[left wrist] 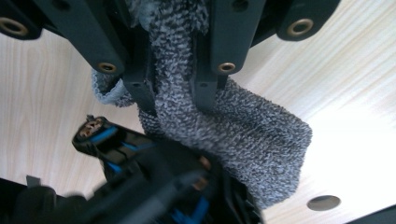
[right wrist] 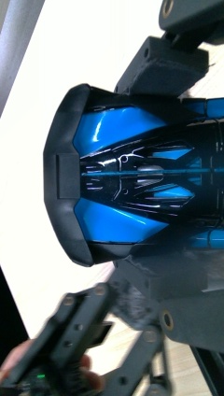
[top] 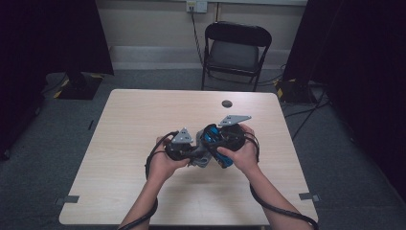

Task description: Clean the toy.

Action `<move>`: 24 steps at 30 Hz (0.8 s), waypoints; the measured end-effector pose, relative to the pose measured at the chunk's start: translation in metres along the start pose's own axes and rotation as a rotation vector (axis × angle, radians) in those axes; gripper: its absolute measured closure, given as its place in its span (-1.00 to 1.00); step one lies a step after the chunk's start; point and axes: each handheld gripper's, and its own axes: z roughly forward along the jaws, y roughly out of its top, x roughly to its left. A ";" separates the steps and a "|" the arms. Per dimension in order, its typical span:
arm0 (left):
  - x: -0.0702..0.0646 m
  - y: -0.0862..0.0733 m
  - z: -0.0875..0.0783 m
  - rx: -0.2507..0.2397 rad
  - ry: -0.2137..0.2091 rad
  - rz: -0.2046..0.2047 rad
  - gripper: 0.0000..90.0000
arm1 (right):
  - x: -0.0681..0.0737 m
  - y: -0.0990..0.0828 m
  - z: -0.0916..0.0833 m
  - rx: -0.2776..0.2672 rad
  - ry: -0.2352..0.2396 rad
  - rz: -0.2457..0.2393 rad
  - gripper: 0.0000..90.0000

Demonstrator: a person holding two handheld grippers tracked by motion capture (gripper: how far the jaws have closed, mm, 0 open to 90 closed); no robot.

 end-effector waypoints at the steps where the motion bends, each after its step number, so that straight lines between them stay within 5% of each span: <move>1: -0.001 0.000 0.002 -0.005 -0.004 0.004 0.66 | 0.000 0.001 0.000 0.000 -0.005 -0.001 -0.44; 24: -0.021 -0.001 0.019 0.020 -0.059 0.044 0.66 | -0.009 0.021 0.000 -0.013 -0.027 0.018 -0.44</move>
